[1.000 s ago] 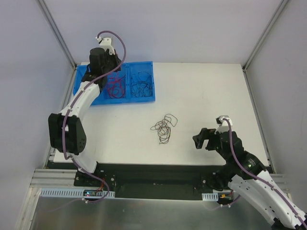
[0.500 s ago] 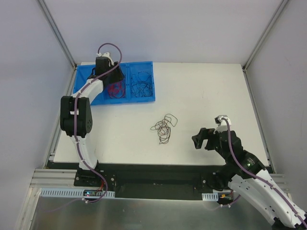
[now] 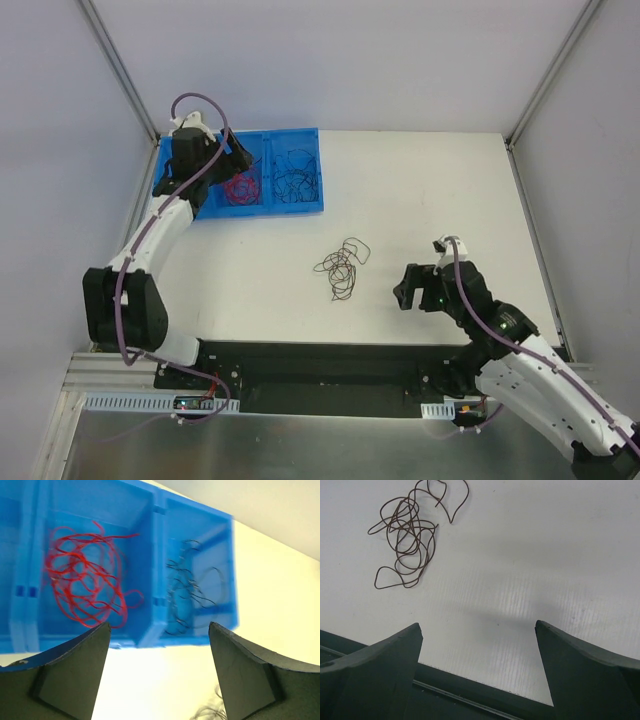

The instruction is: Untangle the cables

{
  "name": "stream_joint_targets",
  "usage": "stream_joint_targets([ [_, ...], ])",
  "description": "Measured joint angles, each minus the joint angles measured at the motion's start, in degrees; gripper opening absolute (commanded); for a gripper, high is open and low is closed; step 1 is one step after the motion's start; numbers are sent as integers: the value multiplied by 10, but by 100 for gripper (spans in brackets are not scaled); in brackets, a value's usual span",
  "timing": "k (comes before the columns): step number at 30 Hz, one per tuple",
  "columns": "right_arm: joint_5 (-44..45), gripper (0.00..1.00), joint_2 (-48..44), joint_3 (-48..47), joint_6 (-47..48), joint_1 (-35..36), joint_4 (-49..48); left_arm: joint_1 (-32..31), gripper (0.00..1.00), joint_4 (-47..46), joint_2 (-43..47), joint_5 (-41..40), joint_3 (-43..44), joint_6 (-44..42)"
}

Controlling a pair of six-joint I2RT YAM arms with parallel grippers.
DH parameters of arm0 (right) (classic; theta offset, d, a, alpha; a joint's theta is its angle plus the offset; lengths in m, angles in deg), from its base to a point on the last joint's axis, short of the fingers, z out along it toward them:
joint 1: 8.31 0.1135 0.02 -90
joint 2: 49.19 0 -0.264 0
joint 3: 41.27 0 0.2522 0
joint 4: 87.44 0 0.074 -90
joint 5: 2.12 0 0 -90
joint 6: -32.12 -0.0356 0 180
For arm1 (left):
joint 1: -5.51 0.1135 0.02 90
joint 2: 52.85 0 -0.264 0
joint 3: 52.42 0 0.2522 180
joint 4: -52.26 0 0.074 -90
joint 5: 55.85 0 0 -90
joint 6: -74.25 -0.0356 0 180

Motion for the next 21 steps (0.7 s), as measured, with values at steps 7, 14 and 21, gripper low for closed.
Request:
stream_joint_targets([
  [7,-48,89,60,-10,-70,0,-35,-118,75,-2,67,106,-37,-33],
  [14,-84,66,173,-35,-136,0,-107,-227,70,30,65,204,-58,-115],
  [21,-115,53,327,-81,-175,0,-205,-230,70,43,82,221,-62,-130],
])
